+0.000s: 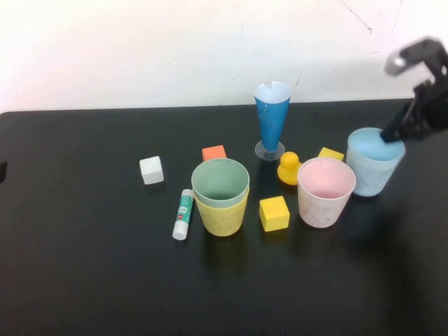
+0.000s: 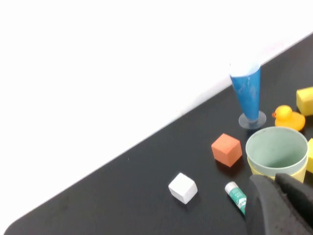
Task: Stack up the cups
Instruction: Pick up the blue cup, then place the blue cup on the pink cup
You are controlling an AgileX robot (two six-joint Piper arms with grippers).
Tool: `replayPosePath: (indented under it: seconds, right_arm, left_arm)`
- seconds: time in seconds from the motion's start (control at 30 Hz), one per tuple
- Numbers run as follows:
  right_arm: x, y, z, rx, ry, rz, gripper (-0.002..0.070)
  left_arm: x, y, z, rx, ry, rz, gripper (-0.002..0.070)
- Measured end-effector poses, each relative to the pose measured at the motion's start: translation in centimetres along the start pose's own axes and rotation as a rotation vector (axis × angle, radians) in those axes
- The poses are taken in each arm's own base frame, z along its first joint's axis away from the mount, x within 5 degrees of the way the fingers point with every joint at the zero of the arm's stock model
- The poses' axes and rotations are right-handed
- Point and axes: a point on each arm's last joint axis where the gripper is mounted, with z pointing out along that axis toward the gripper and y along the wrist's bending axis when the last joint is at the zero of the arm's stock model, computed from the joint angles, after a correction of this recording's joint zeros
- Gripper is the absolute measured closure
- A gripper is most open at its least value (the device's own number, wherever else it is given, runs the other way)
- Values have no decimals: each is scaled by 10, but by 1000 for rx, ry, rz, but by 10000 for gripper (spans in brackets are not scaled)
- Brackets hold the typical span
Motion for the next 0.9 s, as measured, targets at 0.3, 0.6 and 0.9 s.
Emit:
replayPosePath:
  seconds: [0.3, 0.6, 0.9]
  right_arm:
    - [-62, 38, -70, -61, -50, -157, 660]
    - [-69, 115, -47, -90, 110, -318, 661]
    - [-55, 122, -27, -95, 207, -330, 661]
  left_arm:
    - [11, -2, 2, -3, 11, 18, 673]
    - [17, -3, 3, -2, 63, 23, 673]
    - [21, -3, 3, -1, 103, 24, 673]
